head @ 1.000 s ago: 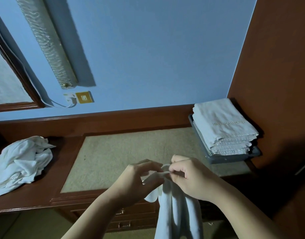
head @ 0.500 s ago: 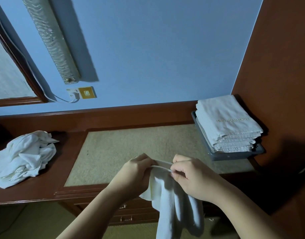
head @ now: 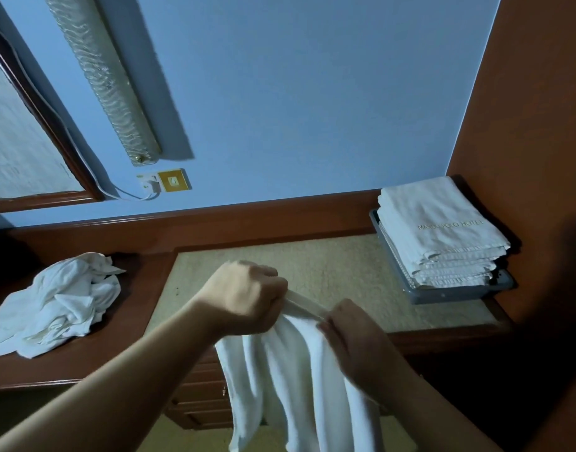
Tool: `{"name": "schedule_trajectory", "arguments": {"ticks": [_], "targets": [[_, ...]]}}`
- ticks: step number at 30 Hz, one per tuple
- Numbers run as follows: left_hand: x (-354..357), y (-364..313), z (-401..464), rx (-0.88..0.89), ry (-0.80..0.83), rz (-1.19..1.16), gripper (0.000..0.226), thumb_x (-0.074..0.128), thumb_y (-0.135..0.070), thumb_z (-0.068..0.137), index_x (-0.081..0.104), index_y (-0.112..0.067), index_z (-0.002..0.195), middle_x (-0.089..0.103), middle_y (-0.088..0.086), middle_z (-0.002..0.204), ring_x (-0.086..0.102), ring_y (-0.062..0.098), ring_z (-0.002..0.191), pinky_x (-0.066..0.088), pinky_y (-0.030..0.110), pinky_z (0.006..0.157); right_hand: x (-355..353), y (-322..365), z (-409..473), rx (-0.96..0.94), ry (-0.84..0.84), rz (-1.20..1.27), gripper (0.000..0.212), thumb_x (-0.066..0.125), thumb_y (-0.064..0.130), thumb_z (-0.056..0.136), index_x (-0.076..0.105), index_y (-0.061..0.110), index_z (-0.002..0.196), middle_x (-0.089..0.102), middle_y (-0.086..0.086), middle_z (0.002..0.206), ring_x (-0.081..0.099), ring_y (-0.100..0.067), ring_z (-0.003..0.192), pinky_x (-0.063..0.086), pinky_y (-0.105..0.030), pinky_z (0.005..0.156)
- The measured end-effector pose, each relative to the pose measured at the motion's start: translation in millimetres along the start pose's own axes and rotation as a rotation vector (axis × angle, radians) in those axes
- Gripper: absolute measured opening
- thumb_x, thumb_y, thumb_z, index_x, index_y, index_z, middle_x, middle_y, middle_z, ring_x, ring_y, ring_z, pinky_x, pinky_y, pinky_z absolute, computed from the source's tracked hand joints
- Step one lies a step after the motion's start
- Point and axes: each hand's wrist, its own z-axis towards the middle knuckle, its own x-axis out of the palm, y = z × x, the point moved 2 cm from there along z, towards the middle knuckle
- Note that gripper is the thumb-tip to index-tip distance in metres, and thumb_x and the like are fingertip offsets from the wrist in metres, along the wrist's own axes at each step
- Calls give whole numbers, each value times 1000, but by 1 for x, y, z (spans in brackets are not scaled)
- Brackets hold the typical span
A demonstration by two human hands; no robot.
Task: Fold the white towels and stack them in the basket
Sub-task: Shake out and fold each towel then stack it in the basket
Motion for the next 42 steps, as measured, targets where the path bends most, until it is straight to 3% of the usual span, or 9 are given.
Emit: {"name": "schedule_trajectory", "arguments": {"ticks": [14,17,20,22,26,29,34,38,42], "targets": [[-54,6,37,262,437,324,39,48,-59,95,48,-31,68,49,-11,59,49,11,50,39,24,48,77,-7,-49,292,-115,161,27,55,49,103,52,25,91,53,9,90,57,-8,68,44,-15,67],[-74,18,35,258,338,390,50,45,-78,95,56,-30,88,56,-13,62,55,10,52,50,28,49,59,-10,-41,238,-165,179,23,69,31,98,51,29,82,46,13,77,50,0,60,39,-9,63],[-90,39,29,244,268,377,49,48,-82,90,62,-39,109,68,-12,71,64,14,59,52,26,55,54,-15,-38,364,83,162,62,57,67,96,37,20,62,41,14,58,45,-2,50,35,-16,54],[-91,52,23,283,278,385,44,46,-74,98,71,-38,99,71,-12,75,68,15,65,51,26,56,52,-23,-31,462,242,93,66,53,67,97,35,19,55,43,8,54,46,-6,49,35,-23,54],[-117,78,16,187,171,467,38,45,-58,104,62,-30,85,60,-7,65,63,23,58,46,30,51,28,-35,2,333,-38,111,56,60,53,98,34,26,56,39,11,55,46,-12,54,31,-22,52],[-130,93,3,131,130,500,34,46,-56,104,55,-29,85,48,-10,60,60,24,53,36,25,50,18,-42,18,478,305,42,61,55,66,96,53,14,64,55,1,61,55,-13,56,43,-33,57],[-135,114,-30,-69,85,420,38,33,-64,104,49,-33,88,39,-12,60,55,19,54,46,28,50,-48,-50,68,402,170,25,55,69,52,95,45,19,58,43,7,55,46,-6,49,35,-24,51],[-139,113,-42,-66,71,409,39,36,-63,102,55,-32,87,41,-13,61,54,18,52,45,27,46,-61,-44,73,357,537,-221,59,60,61,98,39,17,64,43,3,63,41,-14,57,28,-30,53],[-136,114,-54,-120,-11,397,43,33,-64,102,55,-30,87,46,-13,61,54,20,52,38,25,48,-94,-52,89,452,338,-132,66,64,72,87,31,19,66,27,5,63,26,-10,52,20,-27,51]]}}
